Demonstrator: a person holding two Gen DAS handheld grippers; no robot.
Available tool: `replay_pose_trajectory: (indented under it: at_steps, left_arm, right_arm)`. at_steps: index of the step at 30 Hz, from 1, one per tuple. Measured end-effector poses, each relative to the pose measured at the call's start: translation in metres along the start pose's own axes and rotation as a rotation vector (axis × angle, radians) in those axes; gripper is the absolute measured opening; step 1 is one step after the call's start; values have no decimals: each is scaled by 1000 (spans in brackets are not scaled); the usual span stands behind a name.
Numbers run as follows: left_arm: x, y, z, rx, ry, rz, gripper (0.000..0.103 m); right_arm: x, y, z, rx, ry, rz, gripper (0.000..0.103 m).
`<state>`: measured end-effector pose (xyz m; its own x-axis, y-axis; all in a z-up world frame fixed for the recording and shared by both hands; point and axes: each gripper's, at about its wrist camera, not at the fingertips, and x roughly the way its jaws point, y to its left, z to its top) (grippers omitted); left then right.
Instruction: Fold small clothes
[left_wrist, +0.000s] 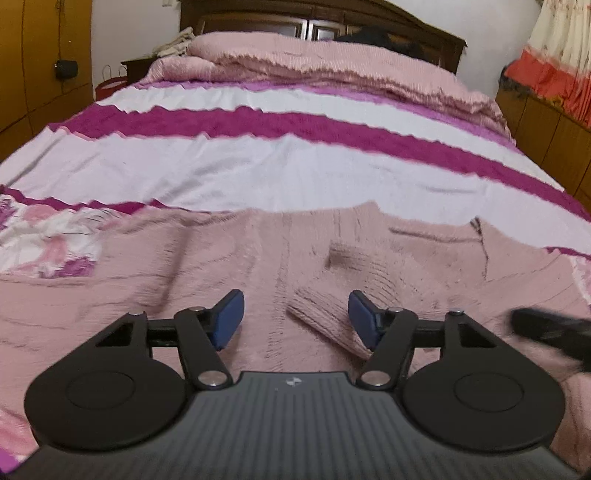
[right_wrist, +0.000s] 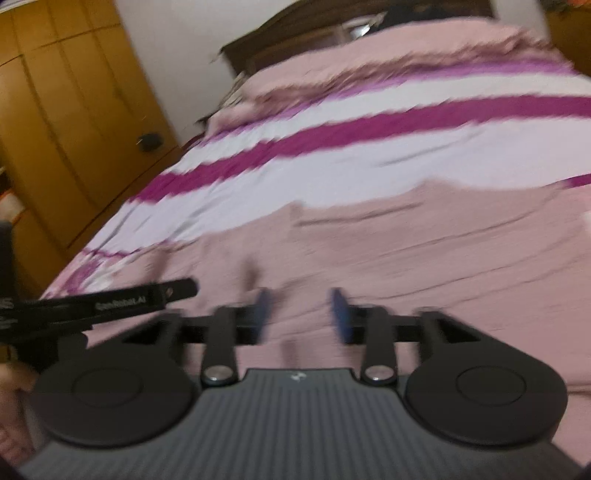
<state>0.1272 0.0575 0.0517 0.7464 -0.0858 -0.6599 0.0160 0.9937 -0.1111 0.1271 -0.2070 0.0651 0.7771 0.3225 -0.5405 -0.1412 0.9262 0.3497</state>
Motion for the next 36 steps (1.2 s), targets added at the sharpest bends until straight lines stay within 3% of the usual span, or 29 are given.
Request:
replay_pose_trajectory:
  at_steps: [2,4,6,8,12,17,22,27,31,33,36]
  left_arm:
    - [13,-2,-2,-7,12,-11,67]
    - [23,-2,-2,-30,16,-37,55]
    - [29,-2,-1,-59,18,-67,27]
    - [29,-4,-1,-63,19,-72,14]
    - [4,-3,1,-64,-56,-76,12]
    - [-51,6,-3,-52,-160,67,12]
    - [-69,18,-22,-36,-96,121,12]
    - [-48,21,-48,13,30,162,13]
    - [-45,20,-55,37,25,176,14]
    - [-48,22,-54,31,19,176,22]
    - [-60,30,-54,-11,13,156,25]
  right_arm:
    - [-15,-18,0,4,-32,-48,65]
    - [-24,-36,-2,9,-47,-99,65]
    - [-28,-48,-7,16,-47,-142,65]
    - [-27,-63,-14,48,-34,-179,65]
    - [-24,-82,-27,113,-28,-191,62]
    - [-26,-87,-30,122,-40,-185,62]
    - [-30,-88,-33,114,-45,-186,62]
    - [-27,-86,-32,111,-40,-191,62]
    - [-25,-88,-34,114,-36,-192,62]
    - [-26,-87,-34,112,-38,-193,62]
    - [-27,-85,-33,107,-41,-194,62]
